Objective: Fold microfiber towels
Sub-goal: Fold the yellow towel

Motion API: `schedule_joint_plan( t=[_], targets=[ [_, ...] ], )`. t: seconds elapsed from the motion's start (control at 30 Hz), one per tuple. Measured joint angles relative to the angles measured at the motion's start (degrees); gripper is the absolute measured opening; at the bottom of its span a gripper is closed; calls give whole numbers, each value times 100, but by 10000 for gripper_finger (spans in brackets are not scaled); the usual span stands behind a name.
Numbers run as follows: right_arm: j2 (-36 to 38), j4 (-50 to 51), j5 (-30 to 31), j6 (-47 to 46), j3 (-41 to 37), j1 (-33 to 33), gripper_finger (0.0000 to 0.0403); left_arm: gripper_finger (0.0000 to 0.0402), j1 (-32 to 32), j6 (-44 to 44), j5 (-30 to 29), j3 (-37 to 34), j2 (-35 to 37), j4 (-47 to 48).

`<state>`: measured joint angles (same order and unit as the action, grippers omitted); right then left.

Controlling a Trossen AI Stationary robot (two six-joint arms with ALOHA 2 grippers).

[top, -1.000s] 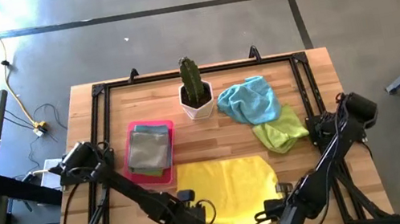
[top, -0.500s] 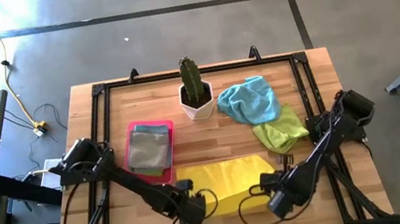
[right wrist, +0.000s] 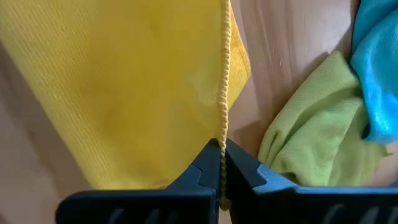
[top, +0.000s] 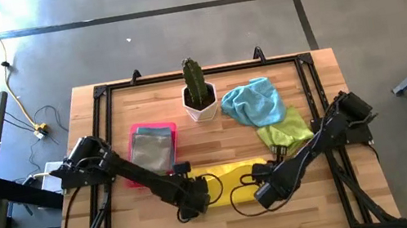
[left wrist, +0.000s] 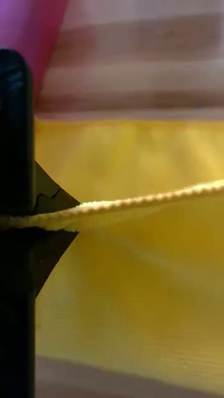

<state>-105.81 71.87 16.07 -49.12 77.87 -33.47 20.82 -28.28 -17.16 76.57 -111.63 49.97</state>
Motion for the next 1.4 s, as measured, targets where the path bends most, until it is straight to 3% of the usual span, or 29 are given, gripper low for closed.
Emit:
schedule_joint_plan(
  t=[0.43,0.9,1.0,1.23,1.4],
  targets=[
    [-348,311,149,280,0,508,0,0,-559,337,-204,-86,-249,71],
    [-445,366,-10,503,0,549,6,0,-597,255,-320,-86,-249,381],
    [-445,405,-13,569,0,549,32,0,-595,283,-317,-86,-249,381],
    [-282,775,-10,270,0,502,137,0,-595,280,-272,-86,-249,381],
    [-45,-443,250,435,0,153,155,0,-595,293,-270,69,-249,441]
  ],
)
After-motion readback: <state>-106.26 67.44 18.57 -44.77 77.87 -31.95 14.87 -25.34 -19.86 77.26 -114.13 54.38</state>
